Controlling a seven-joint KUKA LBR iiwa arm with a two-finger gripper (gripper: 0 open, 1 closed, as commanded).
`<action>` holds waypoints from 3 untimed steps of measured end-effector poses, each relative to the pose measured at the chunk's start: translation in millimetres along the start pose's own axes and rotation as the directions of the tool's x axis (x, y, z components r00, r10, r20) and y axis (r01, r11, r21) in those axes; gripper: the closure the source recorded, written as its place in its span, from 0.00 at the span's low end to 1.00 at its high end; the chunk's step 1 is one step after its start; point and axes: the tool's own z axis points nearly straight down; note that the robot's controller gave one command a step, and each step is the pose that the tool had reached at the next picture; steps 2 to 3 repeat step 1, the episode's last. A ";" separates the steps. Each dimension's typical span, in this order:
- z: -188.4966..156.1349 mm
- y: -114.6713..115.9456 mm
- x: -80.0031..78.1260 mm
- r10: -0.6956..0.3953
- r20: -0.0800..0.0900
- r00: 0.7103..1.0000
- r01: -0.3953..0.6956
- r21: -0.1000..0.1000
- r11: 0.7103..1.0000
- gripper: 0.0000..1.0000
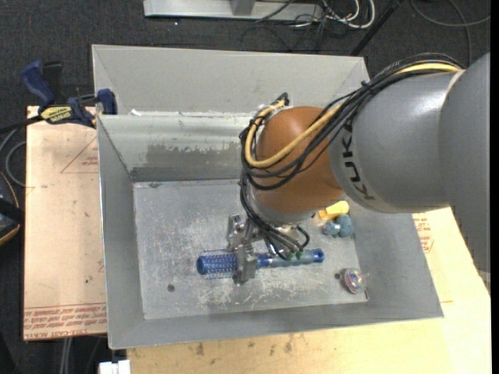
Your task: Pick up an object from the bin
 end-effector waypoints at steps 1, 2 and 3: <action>-9.2 0.0 -0.2 0.002 -0.001 1.000 -0.002 0.000 1.000 1.00; -9.2 0.0 -0.2 0.002 -0.001 1.000 -0.002 0.000 1.000 1.00; -9.2 0.0 -0.2 0.002 -0.001 1.000 -0.002 0.000 1.000 1.00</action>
Offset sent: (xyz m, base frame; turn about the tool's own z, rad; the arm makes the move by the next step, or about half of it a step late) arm -0.0002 -0.0002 0.0098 0.0000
